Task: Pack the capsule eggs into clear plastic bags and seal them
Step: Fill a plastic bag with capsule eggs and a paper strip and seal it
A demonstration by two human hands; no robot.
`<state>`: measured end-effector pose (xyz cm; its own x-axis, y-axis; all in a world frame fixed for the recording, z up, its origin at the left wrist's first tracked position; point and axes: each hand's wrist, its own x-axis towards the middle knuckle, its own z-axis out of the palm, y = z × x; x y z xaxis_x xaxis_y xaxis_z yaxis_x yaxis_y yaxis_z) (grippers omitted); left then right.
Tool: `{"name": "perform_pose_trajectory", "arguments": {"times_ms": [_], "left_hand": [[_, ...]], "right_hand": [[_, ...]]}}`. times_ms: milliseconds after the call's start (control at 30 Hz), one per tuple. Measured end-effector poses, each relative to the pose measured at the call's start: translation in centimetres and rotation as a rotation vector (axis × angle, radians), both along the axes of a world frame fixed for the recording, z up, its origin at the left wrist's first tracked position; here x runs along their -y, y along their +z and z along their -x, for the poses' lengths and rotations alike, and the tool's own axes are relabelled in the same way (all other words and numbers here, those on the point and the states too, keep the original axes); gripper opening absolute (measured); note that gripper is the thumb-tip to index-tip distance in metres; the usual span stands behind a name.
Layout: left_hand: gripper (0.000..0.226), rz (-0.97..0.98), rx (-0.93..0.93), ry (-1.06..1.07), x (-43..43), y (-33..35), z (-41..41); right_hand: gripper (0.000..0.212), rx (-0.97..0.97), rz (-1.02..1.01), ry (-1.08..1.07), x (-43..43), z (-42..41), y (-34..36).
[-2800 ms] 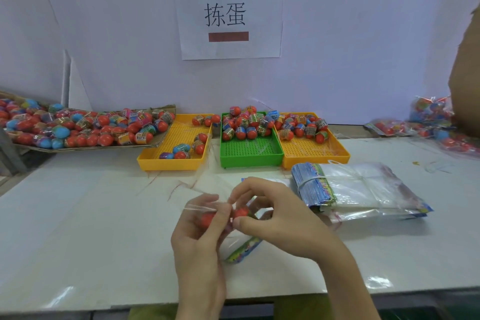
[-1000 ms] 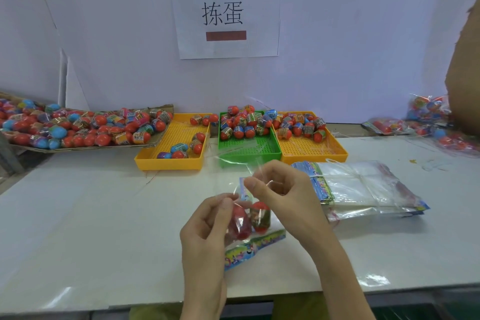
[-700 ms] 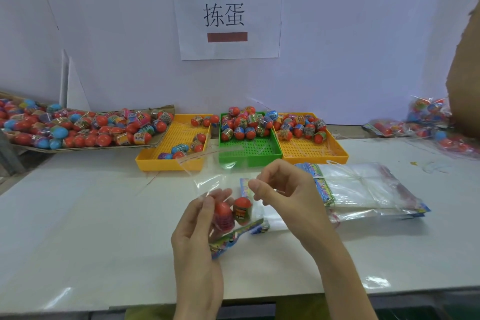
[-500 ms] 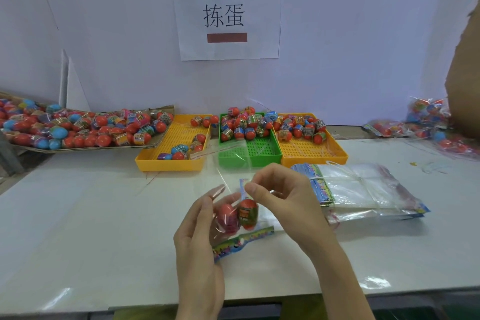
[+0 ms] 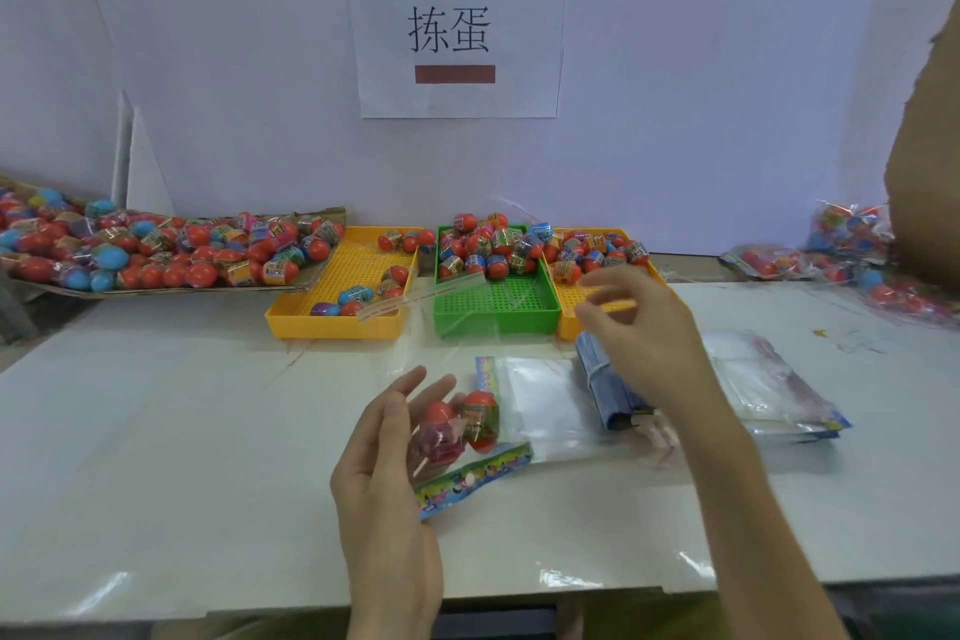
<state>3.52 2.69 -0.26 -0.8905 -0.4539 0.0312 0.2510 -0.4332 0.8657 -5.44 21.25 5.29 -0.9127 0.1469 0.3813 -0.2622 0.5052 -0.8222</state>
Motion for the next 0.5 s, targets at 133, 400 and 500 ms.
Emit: {"name": "perform_pose_trajectory", "arguments": {"times_ms": [133,400,500], "left_hand": [[0.031,-0.005,0.021,-0.016,-0.1,0.2,-0.1],[0.028,0.010,0.005,0.012,0.0,0.0,0.5],[0.032,0.021,-0.013,0.017,0.0,0.0,0.6]], "right_hand": [[0.048,0.130,-0.424,-0.157,-3.3,7.4,1.7],[0.083,0.406,-0.826,0.023,-4.0,18.7,0.2],[0.073,0.370,-0.809,0.108,-3.2,20.3,-0.7]]}}
